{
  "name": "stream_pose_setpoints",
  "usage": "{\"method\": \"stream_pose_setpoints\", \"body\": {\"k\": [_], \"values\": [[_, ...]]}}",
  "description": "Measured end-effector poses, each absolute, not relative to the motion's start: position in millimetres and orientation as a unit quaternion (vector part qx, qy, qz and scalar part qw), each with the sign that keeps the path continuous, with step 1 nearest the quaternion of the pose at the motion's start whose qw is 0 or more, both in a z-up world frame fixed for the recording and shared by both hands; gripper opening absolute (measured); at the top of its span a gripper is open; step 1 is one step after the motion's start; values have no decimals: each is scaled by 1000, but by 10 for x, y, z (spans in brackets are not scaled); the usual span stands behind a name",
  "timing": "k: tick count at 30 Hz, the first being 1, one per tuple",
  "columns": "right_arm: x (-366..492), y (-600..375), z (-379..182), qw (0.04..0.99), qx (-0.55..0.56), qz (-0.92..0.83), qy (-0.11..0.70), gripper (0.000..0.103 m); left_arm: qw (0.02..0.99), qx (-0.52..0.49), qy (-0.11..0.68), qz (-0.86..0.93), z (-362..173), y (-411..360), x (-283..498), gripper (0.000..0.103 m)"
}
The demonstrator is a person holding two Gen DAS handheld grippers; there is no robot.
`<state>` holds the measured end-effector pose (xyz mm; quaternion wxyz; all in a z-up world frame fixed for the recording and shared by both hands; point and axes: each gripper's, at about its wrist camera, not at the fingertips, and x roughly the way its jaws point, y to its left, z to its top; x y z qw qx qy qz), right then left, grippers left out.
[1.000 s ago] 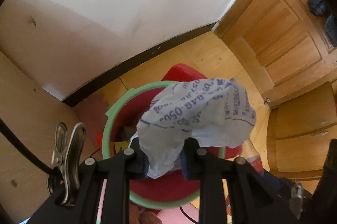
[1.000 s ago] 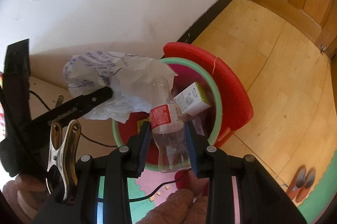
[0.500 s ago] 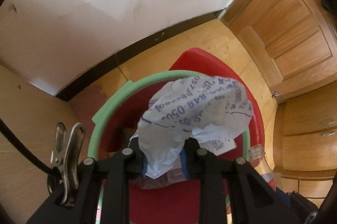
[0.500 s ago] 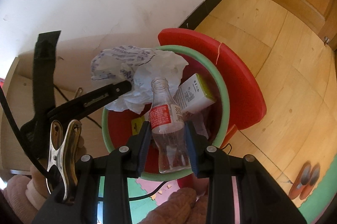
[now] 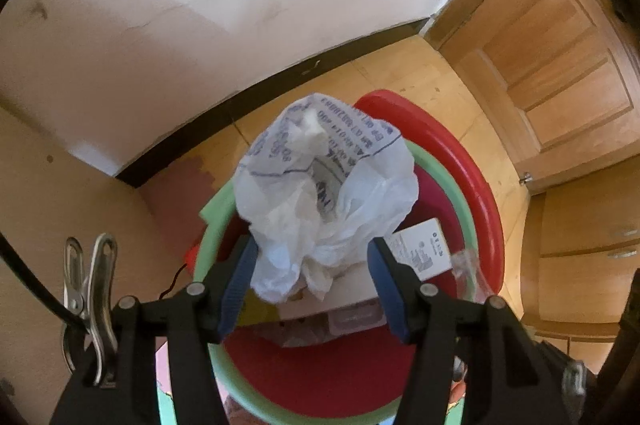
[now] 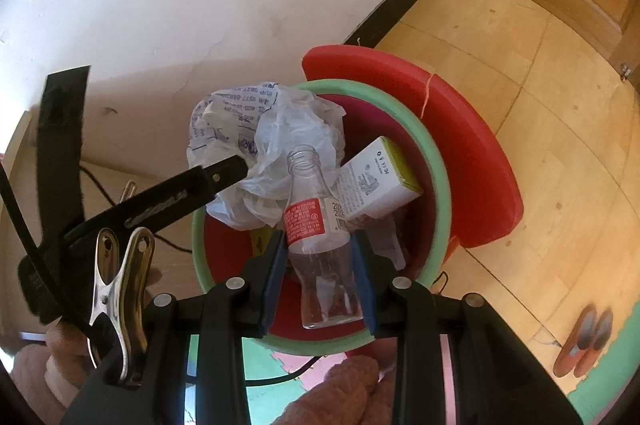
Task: Collect trash
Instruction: 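Open the left tool to drop the bag while the right tool releases the bottle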
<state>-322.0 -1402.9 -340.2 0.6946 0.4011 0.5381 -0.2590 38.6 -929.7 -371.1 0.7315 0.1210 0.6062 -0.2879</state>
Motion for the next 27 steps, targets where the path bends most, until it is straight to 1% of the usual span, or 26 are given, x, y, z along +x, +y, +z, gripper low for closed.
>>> {"method": "stream_pose_setpoints", "body": {"k": [10, 11, 13, 15, 16, 27], "values": [[-3182, -14041, -3532, 683, 413, -253, 546, 35, 729, 116, 617, -273, -3658, -9040, 261, 61], [-3181, -14040, -3524, 684, 413, -253, 545, 37, 728, 115, 617, -274, -3645, -9022, 242, 61], [-3179, -14024, -3498, 688, 411, -254, 541, 49, 728, 116, 617, -275, -3608, -8994, 219, 61], [-3166, -13999, -3461, 695, 407, -251, 537, 57, 728, 116, 617, -276, -3577, -8975, 192, 61], [-3156, -13982, -3438, 698, 404, -251, 536, 58, 727, 117, 617, -276, -3563, -8965, 175, 61], [-3212, -13803, -3098, 709, 366, -267, 540, 58, 726, 139, 613, -279, -3306, -8861, -64, 61]]}}
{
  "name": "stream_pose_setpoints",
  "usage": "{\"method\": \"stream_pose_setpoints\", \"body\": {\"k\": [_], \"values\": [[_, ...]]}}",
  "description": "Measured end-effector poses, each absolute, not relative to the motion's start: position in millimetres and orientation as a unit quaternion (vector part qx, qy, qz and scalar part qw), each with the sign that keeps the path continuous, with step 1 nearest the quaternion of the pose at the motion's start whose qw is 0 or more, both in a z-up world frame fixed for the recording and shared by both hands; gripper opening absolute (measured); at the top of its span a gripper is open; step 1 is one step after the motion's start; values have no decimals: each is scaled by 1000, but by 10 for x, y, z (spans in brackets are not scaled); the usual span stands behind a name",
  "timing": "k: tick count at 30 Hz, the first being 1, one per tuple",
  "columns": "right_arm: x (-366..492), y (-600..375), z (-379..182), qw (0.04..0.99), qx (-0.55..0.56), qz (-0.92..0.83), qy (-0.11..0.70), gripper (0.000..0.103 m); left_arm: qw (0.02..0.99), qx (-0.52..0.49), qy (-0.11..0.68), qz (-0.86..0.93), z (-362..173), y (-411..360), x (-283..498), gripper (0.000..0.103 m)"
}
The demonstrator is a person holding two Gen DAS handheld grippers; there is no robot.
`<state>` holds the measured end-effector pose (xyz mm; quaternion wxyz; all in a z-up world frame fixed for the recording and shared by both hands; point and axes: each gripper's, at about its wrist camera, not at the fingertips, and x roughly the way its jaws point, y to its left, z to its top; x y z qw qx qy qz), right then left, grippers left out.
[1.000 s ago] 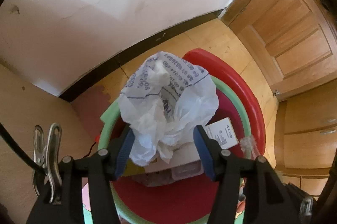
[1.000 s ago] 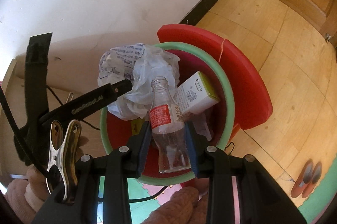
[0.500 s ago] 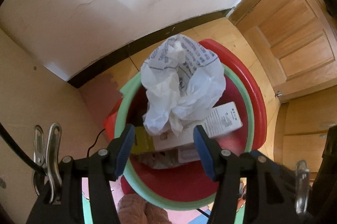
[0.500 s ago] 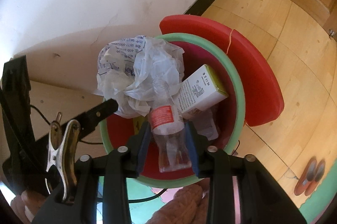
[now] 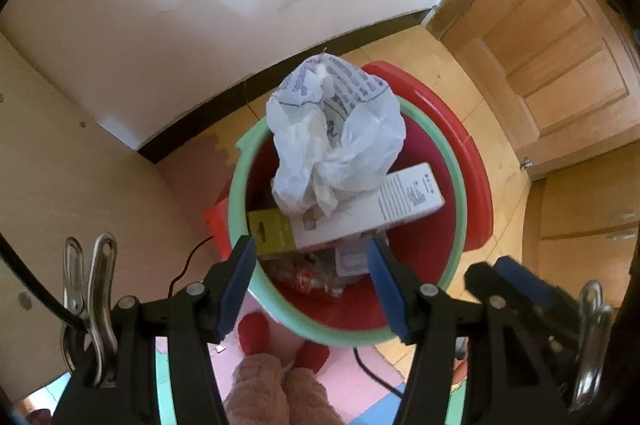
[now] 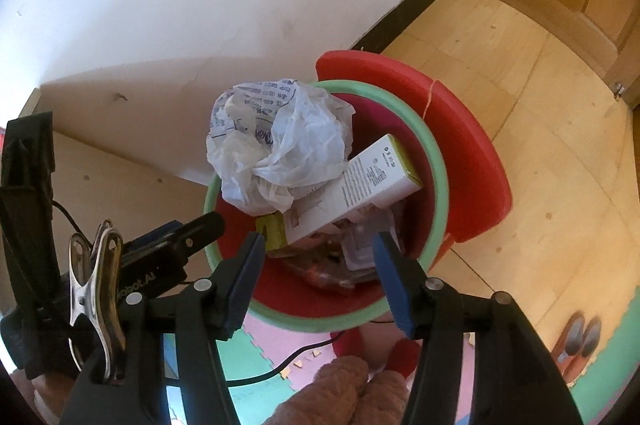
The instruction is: Collect trash
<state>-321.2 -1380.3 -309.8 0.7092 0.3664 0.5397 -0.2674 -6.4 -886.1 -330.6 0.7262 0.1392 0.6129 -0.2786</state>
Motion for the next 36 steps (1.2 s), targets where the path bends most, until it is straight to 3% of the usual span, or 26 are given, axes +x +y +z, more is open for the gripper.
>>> {"method": "stream_pose_setpoints", "body": {"k": [19, 36], "values": [[-3372, -13594, -2272, 735, 317, -285, 527, 58, 730, 167, 605, -270, -2660, -8684, -449, 61], [-3376, -13499, -2193, 742, 306, -274, 529, 58, 738, 160, 597, -271, -2540, -8653, -449, 61]]}}
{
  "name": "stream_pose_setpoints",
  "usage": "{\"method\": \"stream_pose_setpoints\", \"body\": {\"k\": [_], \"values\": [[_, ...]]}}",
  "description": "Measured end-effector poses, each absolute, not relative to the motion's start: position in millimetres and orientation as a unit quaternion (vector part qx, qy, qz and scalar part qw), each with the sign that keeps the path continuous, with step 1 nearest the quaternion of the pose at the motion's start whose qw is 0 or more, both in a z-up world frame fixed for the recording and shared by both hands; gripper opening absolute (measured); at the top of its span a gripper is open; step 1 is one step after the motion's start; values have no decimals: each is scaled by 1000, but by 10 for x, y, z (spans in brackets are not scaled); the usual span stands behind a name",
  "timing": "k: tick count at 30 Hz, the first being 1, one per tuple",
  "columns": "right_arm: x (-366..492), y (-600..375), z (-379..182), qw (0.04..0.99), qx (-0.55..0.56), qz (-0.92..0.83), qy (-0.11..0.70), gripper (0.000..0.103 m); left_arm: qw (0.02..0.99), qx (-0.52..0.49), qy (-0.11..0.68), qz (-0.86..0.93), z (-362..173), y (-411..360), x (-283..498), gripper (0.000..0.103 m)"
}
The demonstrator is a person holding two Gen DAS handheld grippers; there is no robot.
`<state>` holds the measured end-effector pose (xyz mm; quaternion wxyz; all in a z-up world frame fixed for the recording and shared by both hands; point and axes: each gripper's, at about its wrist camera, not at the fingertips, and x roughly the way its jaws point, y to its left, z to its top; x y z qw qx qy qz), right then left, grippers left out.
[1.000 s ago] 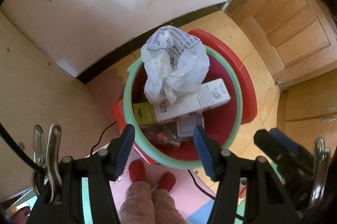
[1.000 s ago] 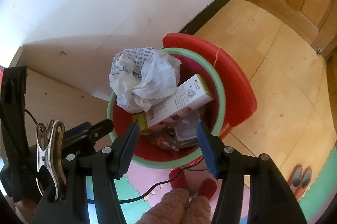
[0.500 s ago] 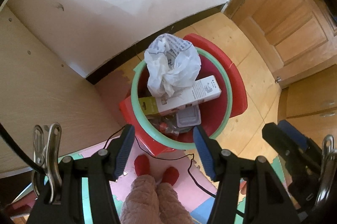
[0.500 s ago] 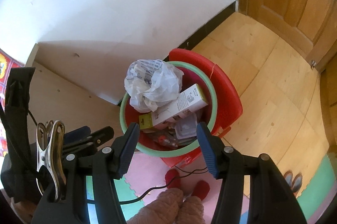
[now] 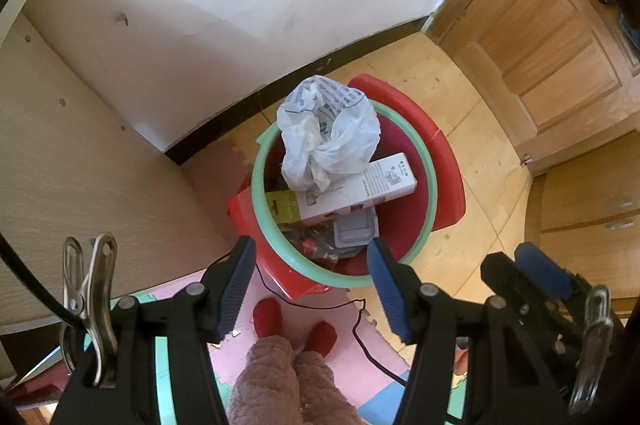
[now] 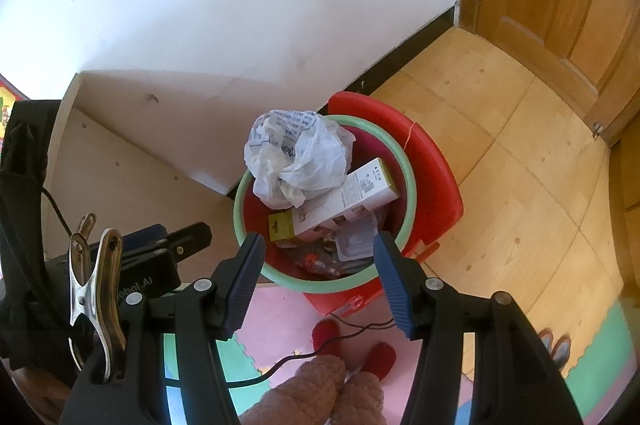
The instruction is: Collect trash
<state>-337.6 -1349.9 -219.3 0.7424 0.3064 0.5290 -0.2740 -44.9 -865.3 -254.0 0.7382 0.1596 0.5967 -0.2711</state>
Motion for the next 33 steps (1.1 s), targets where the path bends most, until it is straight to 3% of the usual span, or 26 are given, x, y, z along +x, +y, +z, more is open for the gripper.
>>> {"method": "stream_pose_setpoints", "body": {"k": [33], "values": [[-3338, -13482, -2205, 743, 305, -272, 530, 58, 734, 160, 602, -271, -2562, -8693, -453, 61]]}}
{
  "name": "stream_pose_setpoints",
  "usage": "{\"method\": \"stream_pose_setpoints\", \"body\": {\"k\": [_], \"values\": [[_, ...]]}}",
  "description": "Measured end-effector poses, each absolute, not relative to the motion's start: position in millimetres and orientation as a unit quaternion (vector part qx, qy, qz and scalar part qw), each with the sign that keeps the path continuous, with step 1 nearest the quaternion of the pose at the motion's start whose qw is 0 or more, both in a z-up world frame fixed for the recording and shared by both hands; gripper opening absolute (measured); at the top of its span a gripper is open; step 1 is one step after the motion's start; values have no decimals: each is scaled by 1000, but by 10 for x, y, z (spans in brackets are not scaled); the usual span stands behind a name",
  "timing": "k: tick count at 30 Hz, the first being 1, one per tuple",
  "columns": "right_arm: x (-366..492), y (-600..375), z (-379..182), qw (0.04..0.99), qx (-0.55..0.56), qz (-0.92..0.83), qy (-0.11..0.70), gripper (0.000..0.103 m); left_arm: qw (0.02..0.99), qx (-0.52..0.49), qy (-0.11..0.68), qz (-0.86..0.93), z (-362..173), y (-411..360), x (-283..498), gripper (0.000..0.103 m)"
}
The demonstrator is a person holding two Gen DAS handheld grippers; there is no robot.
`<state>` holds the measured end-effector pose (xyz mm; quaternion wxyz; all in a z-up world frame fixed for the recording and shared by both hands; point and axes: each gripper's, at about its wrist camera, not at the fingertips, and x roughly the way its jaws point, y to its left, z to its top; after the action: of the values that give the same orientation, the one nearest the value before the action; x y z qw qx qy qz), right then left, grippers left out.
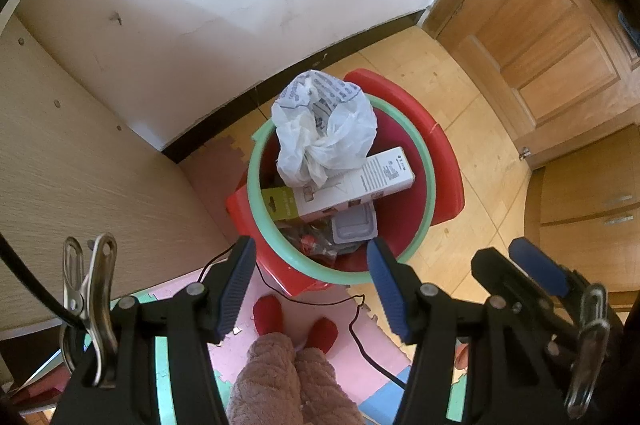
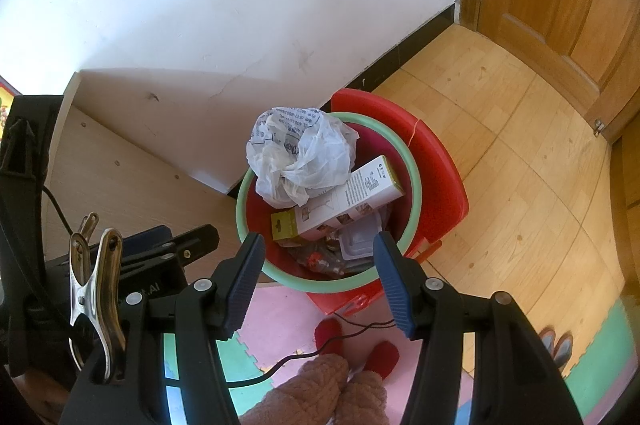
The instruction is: Collect trash
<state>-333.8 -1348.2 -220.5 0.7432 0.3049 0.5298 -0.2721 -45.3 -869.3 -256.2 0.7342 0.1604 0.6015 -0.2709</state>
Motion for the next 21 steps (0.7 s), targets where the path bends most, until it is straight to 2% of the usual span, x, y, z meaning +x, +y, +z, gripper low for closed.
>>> {"method": "stream_pose_setpoints", "body": {"k": [21], "values": [[-3344, -13477, -2212, 743, 305, -272, 530, 58, 733, 163, 601, -274, -2562, -8747, -501, 61]]}}
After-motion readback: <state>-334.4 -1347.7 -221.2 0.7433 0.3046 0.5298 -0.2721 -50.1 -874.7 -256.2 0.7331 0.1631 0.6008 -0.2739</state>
